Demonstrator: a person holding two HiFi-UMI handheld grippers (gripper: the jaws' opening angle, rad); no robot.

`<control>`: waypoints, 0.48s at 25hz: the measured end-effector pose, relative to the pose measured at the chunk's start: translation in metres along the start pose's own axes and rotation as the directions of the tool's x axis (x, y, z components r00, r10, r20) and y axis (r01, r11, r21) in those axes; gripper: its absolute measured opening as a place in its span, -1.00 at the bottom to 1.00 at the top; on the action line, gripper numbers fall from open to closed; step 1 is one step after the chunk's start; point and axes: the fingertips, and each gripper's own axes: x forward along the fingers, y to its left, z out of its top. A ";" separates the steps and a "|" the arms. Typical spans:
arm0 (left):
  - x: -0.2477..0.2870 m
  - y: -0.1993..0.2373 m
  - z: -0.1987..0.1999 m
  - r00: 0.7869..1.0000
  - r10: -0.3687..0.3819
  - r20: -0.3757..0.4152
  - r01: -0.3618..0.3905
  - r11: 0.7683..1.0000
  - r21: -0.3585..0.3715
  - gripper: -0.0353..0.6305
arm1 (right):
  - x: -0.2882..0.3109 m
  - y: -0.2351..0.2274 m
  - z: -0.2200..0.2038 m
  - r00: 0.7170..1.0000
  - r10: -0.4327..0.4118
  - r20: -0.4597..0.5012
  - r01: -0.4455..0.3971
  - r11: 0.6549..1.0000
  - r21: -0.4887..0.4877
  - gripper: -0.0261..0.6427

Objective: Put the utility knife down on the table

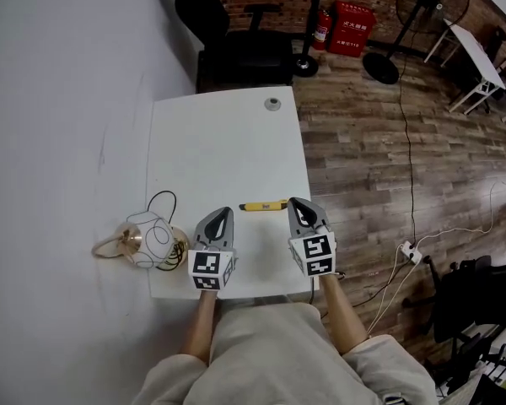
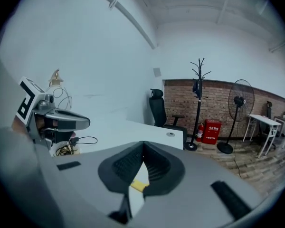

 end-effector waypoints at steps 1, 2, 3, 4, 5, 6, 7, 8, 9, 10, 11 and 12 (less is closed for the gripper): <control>-0.001 -0.002 0.005 1.000 0.000 0.008 0.000 1.000 0.004 -0.88 | -0.004 -0.003 0.005 1.000 -0.008 0.014 0.008 1.000 -0.003 -0.93; -0.003 -0.003 0.010 1.000 0.002 0.015 -0.002 1.000 0.009 -0.88 | -0.008 -0.006 0.010 1.000 -0.013 0.027 0.013 1.000 -0.003 -0.93; -0.004 -0.004 0.014 1.000 0.003 0.022 -0.004 1.000 0.013 -0.88 | -0.011 -0.007 0.015 0.999 -0.014 0.040 0.014 1.000 -0.003 -0.93; -0.004 -0.005 0.018 1.000 0.005 0.030 -0.005 1.000 0.017 -0.88 | -0.015 -0.009 0.021 0.998 -0.016 0.054 0.016 1.000 -0.005 -0.93; -0.005 -0.006 0.022 0.999 0.006 0.039 -0.007 1.000 0.020 -0.88 | -0.018 -0.011 0.027 0.998 -0.019 0.068 0.020 1.000 -0.010 -0.93; -0.005 -0.008 0.027 0.999 0.007 0.048 -0.009 1.000 0.024 -0.88 | -0.021 -0.013 0.033 0.997 -0.023 0.080 0.024 1.000 -0.015 -0.93; -0.005 -0.009 0.032 0.998 0.008 0.058 -0.010 1.000 0.028 -0.88 | -0.024 -0.015 0.038 0.996 -0.026 0.091 0.028 0.999 -0.021 -0.93; -0.006 -0.010 0.037 0.998 0.009 0.067 -0.012 0.999 0.032 -0.88 | -0.027 -0.017 0.042 0.995 -0.027 0.100 0.030 0.999 -0.026 -0.93; -0.006 -0.011 0.041 0.997 0.010 0.075 -0.013 0.999 0.037 -0.88 | -0.029 -0.018 0.046 0.994 -0.028 0.108 0.031 0.999 -0.029 -0.93; -0.007 -0.012 0.045 0.997 0.011 0.082 -0.015 0.999 0.041 -0.88 | -0.031 -0.018 0.050 0.993 -0.028 0.115 0.031 0.999 -0.032 -0.93; -0.008 -0.013 0.047 0.996 0.013 0.089 -0.017 0.999 0.044 -0.88 | -0.032 -0.018 0.053 0.992 -0.028 0.122 0.033 0.999 -0.035 -0.93; -0.009 -0.012 0.050 0.995 0.014 0.096 -0.019 0.999 0.047 -0.88 | -0.033 -0.019 0.056 0.991 -0.029 0.130 0.034 0.999 -0.038 -0.93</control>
